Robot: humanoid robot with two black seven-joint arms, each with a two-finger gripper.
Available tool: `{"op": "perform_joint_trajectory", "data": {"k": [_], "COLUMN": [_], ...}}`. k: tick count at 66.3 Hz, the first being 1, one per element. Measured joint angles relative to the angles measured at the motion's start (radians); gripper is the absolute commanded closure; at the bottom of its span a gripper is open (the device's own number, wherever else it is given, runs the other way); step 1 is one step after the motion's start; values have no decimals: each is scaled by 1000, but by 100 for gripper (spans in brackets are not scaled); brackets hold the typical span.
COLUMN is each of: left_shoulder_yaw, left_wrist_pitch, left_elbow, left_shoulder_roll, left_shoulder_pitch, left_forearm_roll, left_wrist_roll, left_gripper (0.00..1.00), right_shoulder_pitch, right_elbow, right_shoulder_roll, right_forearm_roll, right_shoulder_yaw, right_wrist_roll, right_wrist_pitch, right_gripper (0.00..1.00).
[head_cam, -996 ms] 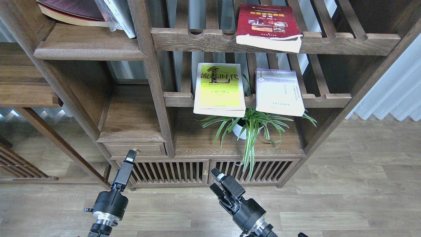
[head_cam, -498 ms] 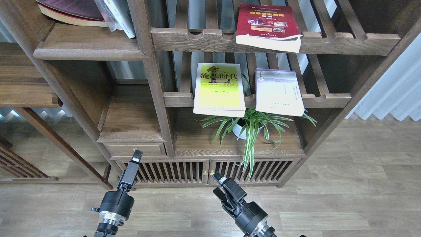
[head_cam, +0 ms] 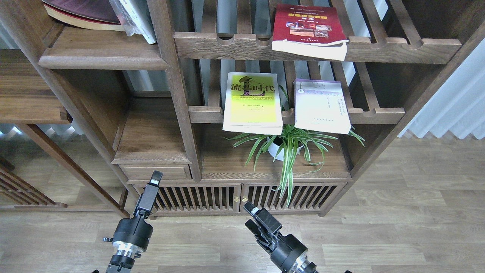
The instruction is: Organize books on shelf
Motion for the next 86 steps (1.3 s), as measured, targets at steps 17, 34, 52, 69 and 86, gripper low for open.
{"op": "perform_joint_trajectory", "data": {"k": [17, 34, 52, 69, 86], "left_shoulder_yaw": [-25, -35, -71, -87, -102], "left_wrist_pitch": [0, 0, 0, 0, 0], "left_elbow": [-2, -3, -3, -7, -10], "left_shoulder_roll": [13, 15, 24, 25, 17], "left_shoulder_pitch": [9, 14, 41, 67, 90], "left_forearm_roll": [0, 0, 0, 0, 0], "left_wrist_roll": [-5, -8, -11, -12, -9], "left_gripper": [0, 0, 0, 0, 0], "right_shoulder_pitch": [13, 43, 105, 126, 127], "right_elbow": [0, -37, -84, -89, -92], "right_shoulder_roll": [0, 0, 0, 0, 0], "right_forearm_roll": [5, 6, 55, 59, 62], "right_shoulder_yaw": [14, 16, 17, 17, 14], "right_wrist_roll": [16, 17, 17, 17, 17], "right_wrist_pitch": [0, 0, 0, 0, 0], "right_gripper": [1, 1, 1, 1, 1]}}
